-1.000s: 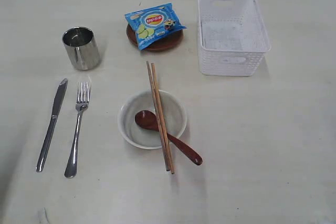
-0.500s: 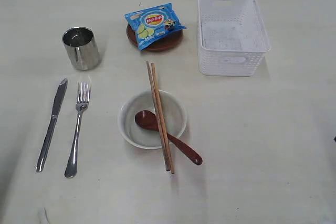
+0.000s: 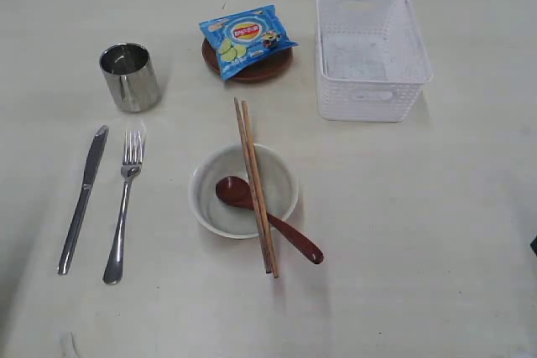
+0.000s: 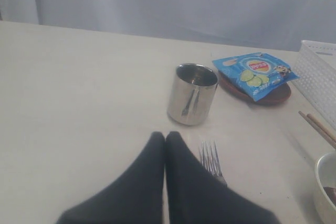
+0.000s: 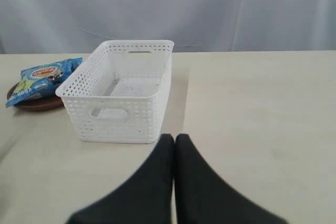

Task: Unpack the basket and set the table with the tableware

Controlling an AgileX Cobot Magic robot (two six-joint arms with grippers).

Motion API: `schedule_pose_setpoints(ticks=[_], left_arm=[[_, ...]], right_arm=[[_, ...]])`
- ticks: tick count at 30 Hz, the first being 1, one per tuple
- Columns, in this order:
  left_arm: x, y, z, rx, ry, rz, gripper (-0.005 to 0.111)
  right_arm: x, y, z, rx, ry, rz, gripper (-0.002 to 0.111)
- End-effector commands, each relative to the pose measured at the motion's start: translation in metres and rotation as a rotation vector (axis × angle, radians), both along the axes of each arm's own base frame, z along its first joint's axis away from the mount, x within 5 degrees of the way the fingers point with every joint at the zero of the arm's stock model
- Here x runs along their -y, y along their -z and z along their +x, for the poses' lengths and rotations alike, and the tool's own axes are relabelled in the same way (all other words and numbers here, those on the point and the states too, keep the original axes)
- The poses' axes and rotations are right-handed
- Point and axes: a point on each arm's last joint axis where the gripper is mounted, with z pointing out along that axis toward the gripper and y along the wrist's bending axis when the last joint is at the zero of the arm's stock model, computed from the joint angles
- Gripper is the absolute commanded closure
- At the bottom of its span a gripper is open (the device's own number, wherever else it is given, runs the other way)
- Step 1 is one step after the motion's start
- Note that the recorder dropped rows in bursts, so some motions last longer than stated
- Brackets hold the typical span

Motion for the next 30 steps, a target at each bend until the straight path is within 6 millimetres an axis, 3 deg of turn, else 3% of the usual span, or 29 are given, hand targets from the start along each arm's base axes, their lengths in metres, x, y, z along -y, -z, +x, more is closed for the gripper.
schedule_pose_setpoints(ticks=[1, 30], left_arm=[[0.0000, -0.0003, 0.0001, 0.011, -0.001, -0.005, 0.107], [0.0000, -0.0003, 0.0001, 0.011, -0.001, -0.005, 0.107]], right_arm=[[0.0014, 0.0046, -0.0011, -0.037, 0.007, -0.030, 0.108], [0.0014, 0.0060, -0.0015, -0.053, 0.009, -0.021, 0.108]])
